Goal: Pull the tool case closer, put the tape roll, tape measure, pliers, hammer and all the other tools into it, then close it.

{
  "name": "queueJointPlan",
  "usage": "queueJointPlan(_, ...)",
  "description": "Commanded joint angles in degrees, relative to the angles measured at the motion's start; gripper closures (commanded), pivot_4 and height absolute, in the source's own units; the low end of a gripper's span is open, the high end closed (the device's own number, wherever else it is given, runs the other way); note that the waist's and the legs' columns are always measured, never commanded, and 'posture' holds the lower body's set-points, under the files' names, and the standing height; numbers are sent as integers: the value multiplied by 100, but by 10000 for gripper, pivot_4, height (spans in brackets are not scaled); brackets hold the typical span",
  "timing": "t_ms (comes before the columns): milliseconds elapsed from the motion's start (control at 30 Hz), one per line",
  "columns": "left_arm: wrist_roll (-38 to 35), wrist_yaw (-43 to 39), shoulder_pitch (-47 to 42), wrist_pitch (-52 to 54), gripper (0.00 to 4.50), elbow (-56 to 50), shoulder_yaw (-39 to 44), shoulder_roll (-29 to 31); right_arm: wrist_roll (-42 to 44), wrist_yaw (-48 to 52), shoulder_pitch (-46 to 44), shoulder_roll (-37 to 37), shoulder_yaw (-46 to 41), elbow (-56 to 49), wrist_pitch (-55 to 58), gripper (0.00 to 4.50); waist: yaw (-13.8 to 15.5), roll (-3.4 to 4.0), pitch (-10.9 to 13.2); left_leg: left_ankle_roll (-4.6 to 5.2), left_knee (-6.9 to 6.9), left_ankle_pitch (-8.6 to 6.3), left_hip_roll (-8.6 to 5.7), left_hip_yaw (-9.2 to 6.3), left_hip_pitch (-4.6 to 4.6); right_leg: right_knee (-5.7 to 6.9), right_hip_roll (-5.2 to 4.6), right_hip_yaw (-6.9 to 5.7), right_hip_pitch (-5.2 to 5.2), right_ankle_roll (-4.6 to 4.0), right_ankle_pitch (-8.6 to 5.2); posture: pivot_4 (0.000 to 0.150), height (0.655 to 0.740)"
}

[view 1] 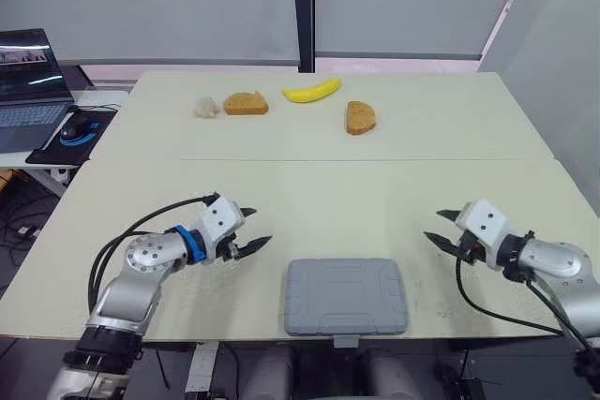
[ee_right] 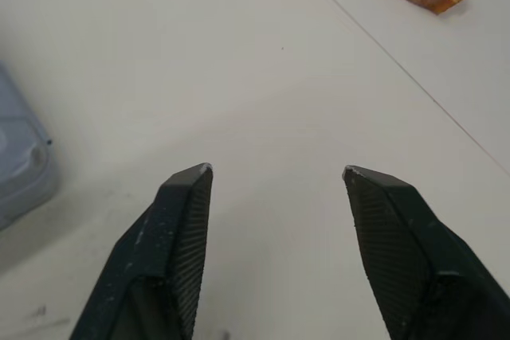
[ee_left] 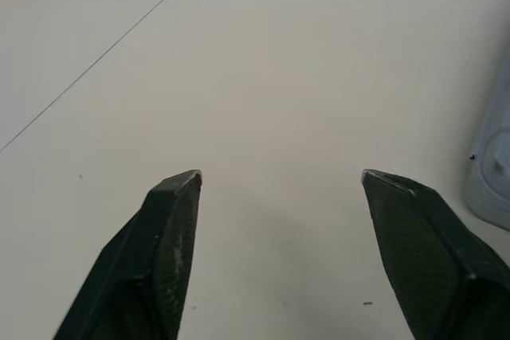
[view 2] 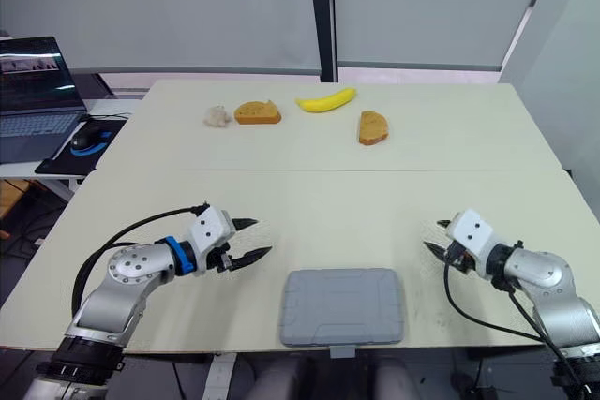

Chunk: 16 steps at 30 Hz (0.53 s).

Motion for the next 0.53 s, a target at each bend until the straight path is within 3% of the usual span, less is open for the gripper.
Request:
queueJointPlan(33, -69, 61, -168, -86, 0, 19, 140, -30, 61, -20, -89, 9, -160, 66, -149, 4827, 4, 0, 0, 0, 0, 0, -2, 0, 1, 0, 0, 0, 1, 0, 0, 1500, 7400)
queueJointPlan(67, -49, 87, -208, -88, 0, 59, 143, -37, 49, -32, -99, 31, -155, 114, -177, 1069, 3, 0, 0, 0, 0, 0, -3, 0, 1, 0, 0, 0, 1, 0, 0, 1500, 7400)
queueJointPlan(100, -33, 103, -247, -92, 0, 104, 141, -37, 58, -38, -106, 58, -153, 148, -197, 203, 2, 0, 0, 0, 0, 0, -2, 0, 2, 0, 0, 1, 1, 0, 0, 1500, 7400)
queueJointPlan(533, 541, 505, -696, -328, 0, 824, -21, 36, -54, -225, -306, 259, -49, 133, -65, 203, -8, 1, -1, 0, 0, 0, -1, 0, 7, 6, 2, 2, 1, 0, 0, 1500, 7400)
